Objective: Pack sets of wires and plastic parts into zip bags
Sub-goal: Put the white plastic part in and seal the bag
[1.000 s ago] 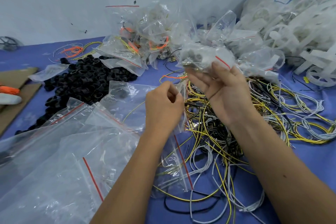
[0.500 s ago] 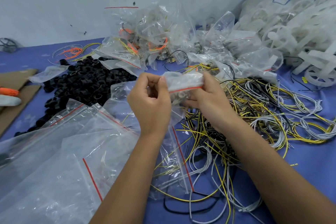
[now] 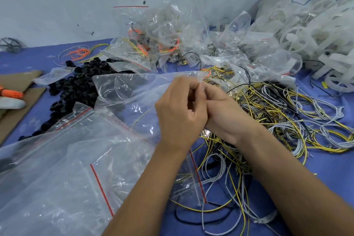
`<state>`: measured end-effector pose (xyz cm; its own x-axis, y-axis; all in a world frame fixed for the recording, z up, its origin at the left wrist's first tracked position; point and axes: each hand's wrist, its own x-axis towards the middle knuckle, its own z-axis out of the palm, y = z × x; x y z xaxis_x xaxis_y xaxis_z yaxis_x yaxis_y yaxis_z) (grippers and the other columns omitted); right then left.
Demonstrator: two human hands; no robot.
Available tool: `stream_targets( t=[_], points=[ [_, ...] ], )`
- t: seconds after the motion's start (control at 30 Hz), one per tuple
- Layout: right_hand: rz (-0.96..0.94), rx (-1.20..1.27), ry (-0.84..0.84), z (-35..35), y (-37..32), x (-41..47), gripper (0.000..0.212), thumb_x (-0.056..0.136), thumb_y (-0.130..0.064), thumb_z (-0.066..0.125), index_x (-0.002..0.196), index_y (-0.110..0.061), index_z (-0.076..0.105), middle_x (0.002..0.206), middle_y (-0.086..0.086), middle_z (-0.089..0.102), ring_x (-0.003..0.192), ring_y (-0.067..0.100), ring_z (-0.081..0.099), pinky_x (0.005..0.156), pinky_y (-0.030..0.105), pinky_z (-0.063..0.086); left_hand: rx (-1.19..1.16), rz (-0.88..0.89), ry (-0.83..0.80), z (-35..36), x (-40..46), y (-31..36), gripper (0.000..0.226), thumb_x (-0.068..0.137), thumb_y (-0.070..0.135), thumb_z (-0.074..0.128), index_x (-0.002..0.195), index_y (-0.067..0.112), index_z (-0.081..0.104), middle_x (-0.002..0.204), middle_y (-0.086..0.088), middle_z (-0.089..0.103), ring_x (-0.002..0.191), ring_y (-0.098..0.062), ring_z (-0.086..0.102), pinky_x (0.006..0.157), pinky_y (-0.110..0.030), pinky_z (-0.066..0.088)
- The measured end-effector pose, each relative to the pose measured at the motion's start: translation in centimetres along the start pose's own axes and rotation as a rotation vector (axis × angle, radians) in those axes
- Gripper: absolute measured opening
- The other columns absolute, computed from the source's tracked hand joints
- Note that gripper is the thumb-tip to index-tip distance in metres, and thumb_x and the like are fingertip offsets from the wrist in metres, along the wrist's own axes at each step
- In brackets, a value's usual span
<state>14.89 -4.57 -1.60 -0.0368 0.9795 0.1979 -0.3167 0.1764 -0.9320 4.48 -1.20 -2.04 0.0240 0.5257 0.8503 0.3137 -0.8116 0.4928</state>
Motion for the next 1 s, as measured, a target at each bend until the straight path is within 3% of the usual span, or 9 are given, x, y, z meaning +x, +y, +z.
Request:
stream_targets(
  t=[0.1, 0.2, 0.27, 0.4, 0.47, 0.6, 0.7, 0.8, 1.0],
  points=[
    [0.114, 0.515, -0.1, -0.2, -0.5, -0.1, 0.029, 0.091, -0.011, 0.057, 0.116, -0.015, 0.071, 0.098, 0.006, 0.076, 0.092, 0.016, 0.074, 0.08, 0.03, 0.061, -0.031, 0.059, 0.064, -0.1, 0.6, 0.8, 0.014, 0.088, 0.004, 0.071, 0.076, 0.003, 0.064, 0.068, -0.002, 0.059, 0.063, -0.012, 0.047, 0.066, -0.01, 0.033],
    [0.085, 0.089, 0.023, 0.3, 0.0, 0.2, 0.023, 0.088, -0.018, 0.062, 0.086, -0.033, 0.08, 0.085, -0.005, 0.075, 0.081, 0.013, 0.07, 0.073, 0.035, 0.052, -0.039, 0.073, 0.035, -0.1, 0.5, 1.1, 0.014, 0.089, 0.005, 0.07, 0.076, 0.003, 0.064, 0.068, -0.003, 0.059, 0.064, -0.012, 0.047, 0.066, -0.01, 0.033],
    [0.133, 0.02, 0.062, 0.6, 0.6, 0.6, 0.024, 0.086, -0.019, 0.058, 0.081, -0.032, 0.078, 0.083, -0.003, 0.072, 0.081, 0.017, 0.063, 0.074, 0.034, 0.042, -0.027, 0.033, 0.023, -0.2, 0.3, 0.8, 0.014, 0.088, 0.002, 0.072, 0.076, 0.001, 0.065, 0.068, -0.004, 0.061, 0.063, -0.015, 0.049, 0.064, -0.012, 0.033],
    [0.237, 0.201, -0.029, 0.2, 0.9, 0.7, 0.024, 0.093, -0.021, 0.059, 0.109, -0.016, 0.076, 0.1, 0.004, 0.07, 0.097, 0.022, 0.061, 0.08, 0.035, 0.041, -0.028, 0.081, 0.087, -0.2, 0.5, 0.8, 0.018, 0.092, 0.011, 0.068, 0.075, 0.004, 0.065, 0.067, -0.003, 0.061, 0.063, -0.014, 0.049, 0.062, -0.019, 0.035],
    [0.175, 0.009, -0.065, 0.0, 0.6, 0.7, 0.031, 0.097, -0.008, 0.054, 0.126, -0.006, 0.065, 0.106, 0.007, 0.067, 0.103, 0.024, 0.058, 0.082, 0.039, 0.043, -0.016, 0.086, 0.093, -0.1, 0.4, 0.7, 0.018, 0.092, 0.013, 0.066, 0.076, 0.005, 0.064, 0.068, -0.002, 0.061, 0.063, -0.013, 0.049, 0.061, -0.019, 0.034],
    [-0.314, -1.034, 0.066, -0.4, 0.3, 1.1, 0.02, 0.089, 0.004, 0.061, 0.096, -0.011, 0.072, 0.078, -0.008, 0.071, 0.07, 0.008, 0.064, 0.064, 0.028, 0.052, -0.005, -0.099, 0.068, 0.1, 0.0, -1.1, 0.013, 0.09, 0.011, 0.069, 0.078, 0.01, 0.063, 0.068, 0.004, 0.061, 0.06, -0.011, 0.05, 0.06, -0.024, 0.04],
    [-0.331, -0.921, 0.27, -1.8, -0.7, 1.1, 0.011, 0.094, -0.003, 0.067, 0.098, -0.007, 0.076, 0.072, 0.002, 0.074, 0.057, 0.02, 0.069, 0.055, 0.039, 0.059, -0.045, -0.311, 0.014, 0.6, 0.1, -2.7, 0.018, 0.091, 0.017, 0.07, 0.077, 0.018, 0.059, 0.065, 0.009, 0.061, 0.058, -0.011, 0.057, 0.059, -0.035, 0.049],
    [-0.311, -0.871, 0.414, -4.3, -2.4, 0.5, 0.005, 0.096, -0.013, 0.069, 0.094, -0.014, 0.073, 0.066, 0.002, 0.071, 0.046, 0.013, 0.06, 0.044, 0.027, 0.05, 0.012, -0.462, -0.17, 1.1, -0.1, -4.0, 0.023, 0.091, 0.025, 0.07, 0.072, 0.024, 0.058, 0.06, 0.012, 0.058, 0.059, -0.008, 0.056, 0.063, -0.039, 0.051],
    [-0.187, -1.366, 0.209, -5.6, -2.5, -0.3, 0.006, 0.087, -0.019, 0.08, 0.088, -0.025, 0.08, 0.067, -0.02, 0.063, 0.062, 0.0, 0.055, 0.066, 0.027, 0.045, 0.154, -0.445, -0.243, 1.0, 0.0, -5.3, 0.02, 0.091, 0.025, 0.069, 0.074, 0.021, 0.06, 0.06, 0.011, 0.057, 0.063, -0.017, 0.059, 0.064, -0.037, 0.048]
  ],
)
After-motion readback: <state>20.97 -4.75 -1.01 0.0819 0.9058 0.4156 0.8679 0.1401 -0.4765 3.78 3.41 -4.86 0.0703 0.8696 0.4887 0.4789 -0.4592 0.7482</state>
